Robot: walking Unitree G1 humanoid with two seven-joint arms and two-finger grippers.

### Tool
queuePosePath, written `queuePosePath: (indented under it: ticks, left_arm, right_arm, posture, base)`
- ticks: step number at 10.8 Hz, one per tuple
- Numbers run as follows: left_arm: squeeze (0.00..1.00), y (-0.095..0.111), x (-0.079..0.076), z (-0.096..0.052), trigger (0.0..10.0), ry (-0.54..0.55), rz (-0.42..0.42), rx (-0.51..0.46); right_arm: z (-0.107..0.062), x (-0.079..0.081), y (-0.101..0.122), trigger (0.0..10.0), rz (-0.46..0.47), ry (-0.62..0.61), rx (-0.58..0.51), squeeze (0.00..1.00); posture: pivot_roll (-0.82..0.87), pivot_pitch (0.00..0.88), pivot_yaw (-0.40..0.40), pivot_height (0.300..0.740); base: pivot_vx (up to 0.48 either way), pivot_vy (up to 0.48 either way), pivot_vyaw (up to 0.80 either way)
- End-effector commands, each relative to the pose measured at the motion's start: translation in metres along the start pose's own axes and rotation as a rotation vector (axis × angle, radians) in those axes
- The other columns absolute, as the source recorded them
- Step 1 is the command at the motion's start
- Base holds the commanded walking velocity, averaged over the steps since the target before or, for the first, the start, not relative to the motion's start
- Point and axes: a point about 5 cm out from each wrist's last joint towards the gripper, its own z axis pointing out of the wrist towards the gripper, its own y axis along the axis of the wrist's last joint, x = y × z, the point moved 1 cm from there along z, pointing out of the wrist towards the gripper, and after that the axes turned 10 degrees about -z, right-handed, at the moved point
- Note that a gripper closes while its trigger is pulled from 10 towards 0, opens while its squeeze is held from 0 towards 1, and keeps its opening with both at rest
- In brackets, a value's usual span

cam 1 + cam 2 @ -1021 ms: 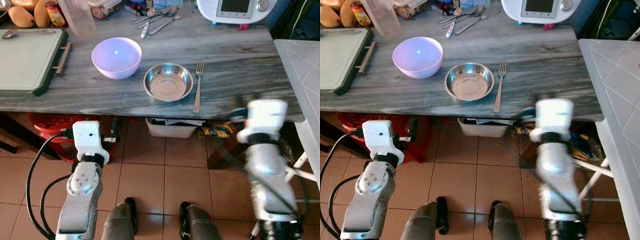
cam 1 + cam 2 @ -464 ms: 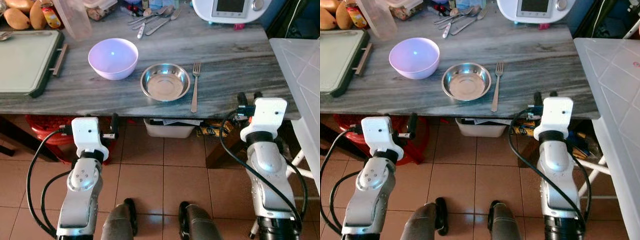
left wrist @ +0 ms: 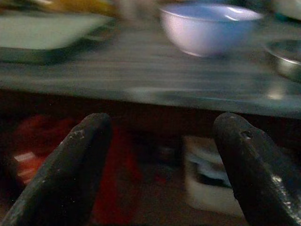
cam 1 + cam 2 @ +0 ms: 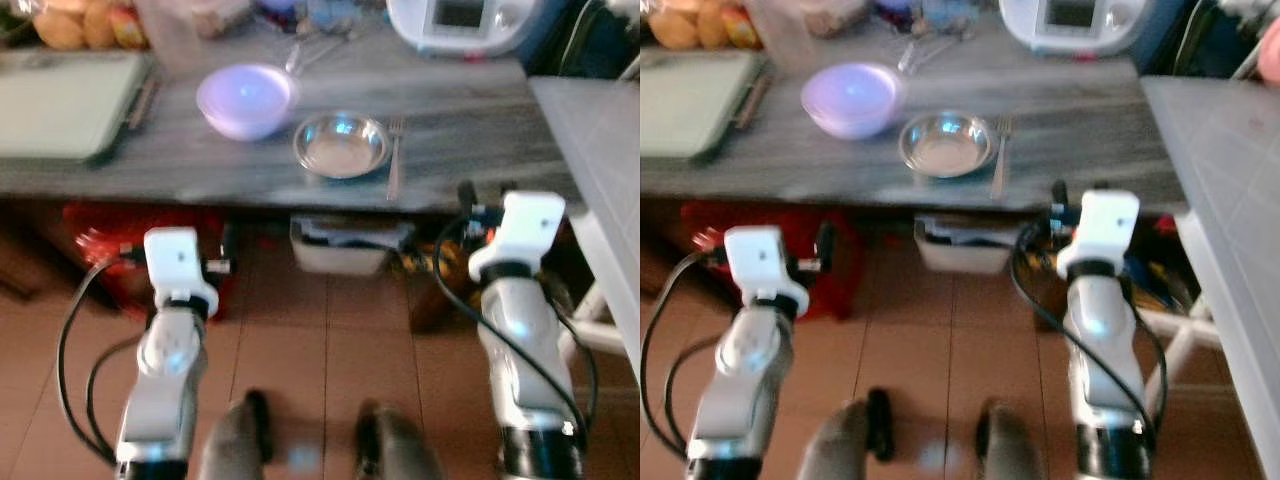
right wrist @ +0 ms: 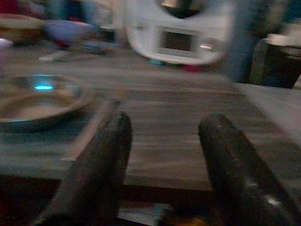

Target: Setting the table

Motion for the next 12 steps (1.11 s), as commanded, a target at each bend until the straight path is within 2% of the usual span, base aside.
queuePosePath:
  ticks: [1, 4, 7, 9, 12]
  left_arm:
    - [0.00, -0.008, 0.005, -0.004, 10.0, 0.026, 0.001, 0.031]
    - [0.00, -0.009, 0.003, -0.003, 10.0, 0.023, -0.005, 0.029]
    - [0.00, -0.011, 0.001, -0.005, 10.0, 0.016, -0.009, 0.035]
    - [0.00, -0.011, 0.000, -0.005, 10.0, 0.003, -0.009, 0.036]
    - [0.00, -0.010, -0.007, -0.009, 10.0, -0.088, -0.037, 0.036]
  right_arm:
    - [-0.002, 0.004, -0.005, 10.0, 0.011, 0.015, 0.020, 1.00]
    - [-0.004, 0.009, -0.011, 10.0, -0.016, 0.020, 0.038, 1.00]
    - [-0.006, 0.015, -0.014, 10.0, 0.043, 0.045, 0.057, 1.00]
    - [-0.003, 0.013, -0.012, 10.0, 0.045, 0.048, 0.049, 1.00]
    - [-0.006, 0.014, -0.015, 10.0, 0.060, 0.072, 0.046, 1.00]
  posture:
    - [-0.06, 0.135, 0.024, 0.740]
    - [-0.06, 0.139, 0.024, 0.740]
    - [-0.06, 0.150, 0.022, 0.740]
    - [-0.06, 0.159, 0.025, 0.740]
    - [-0.05, 0.167, 0.028, 0.740]
  base:
    - [-0.289, 0.000, 0.00]
    - [-0.289, 0.000, 0.00]
    - [-0.287, 0.000, 0.00]
    - [-0.262, 0.000, 0.00]
    - [0.000, 0.000, 0.00]
